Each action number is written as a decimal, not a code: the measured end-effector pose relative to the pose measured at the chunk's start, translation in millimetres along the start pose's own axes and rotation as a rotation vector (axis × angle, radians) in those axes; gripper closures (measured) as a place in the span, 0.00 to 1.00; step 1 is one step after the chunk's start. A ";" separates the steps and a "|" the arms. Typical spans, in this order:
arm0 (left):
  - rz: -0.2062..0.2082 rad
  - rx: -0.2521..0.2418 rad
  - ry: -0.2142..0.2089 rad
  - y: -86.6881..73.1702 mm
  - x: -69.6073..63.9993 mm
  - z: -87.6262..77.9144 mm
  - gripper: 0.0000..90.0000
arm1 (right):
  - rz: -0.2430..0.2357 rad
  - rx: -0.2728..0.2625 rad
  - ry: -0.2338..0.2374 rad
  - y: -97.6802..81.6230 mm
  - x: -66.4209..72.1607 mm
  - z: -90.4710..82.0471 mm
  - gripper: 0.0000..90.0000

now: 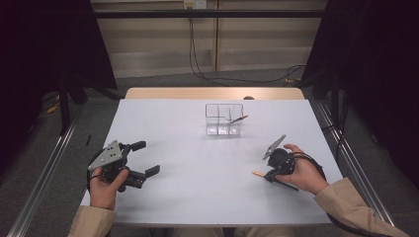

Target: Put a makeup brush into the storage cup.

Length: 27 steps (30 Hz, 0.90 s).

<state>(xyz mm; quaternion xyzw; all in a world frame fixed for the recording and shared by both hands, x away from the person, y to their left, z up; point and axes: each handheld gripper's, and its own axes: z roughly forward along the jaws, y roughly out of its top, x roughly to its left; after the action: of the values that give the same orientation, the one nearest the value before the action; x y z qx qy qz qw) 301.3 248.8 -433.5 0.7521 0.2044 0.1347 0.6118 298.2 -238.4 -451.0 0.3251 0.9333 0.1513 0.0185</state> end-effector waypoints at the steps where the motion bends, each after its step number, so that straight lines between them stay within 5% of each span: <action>1: -0.002 -0.002 -0.001 0.0 -0.1 0.3 0.01 | 0.001 -0.006 0.004 -0.6 -1.1 0.1 0.93; 7: -0.001 -0.001 0.003 0.2 -0.2 -0.5 0.01 | 0.037 -0.046 0.010 -4.8 -2.5 -0.8 0.93; 12: -0.002 -0.002 0.004 0.0 0.4 -1.3 0.01 | 0.062 -0.180 0.042 -2.6 -0.5 -3.2 0.93; 27: 0.001 -0.001 0.006 0.0 0.3 -2.4 0.01 | 0.116 -0.542 -0.005 5.8 -1.5 -23.2 0.93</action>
<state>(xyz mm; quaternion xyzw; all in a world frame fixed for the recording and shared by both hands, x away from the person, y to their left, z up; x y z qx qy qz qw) 300.5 251.0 -433.0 0.7516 0.2059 0.1375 0.6114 299.7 -241.2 -427.3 0.3614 0.8387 0.3954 0.0984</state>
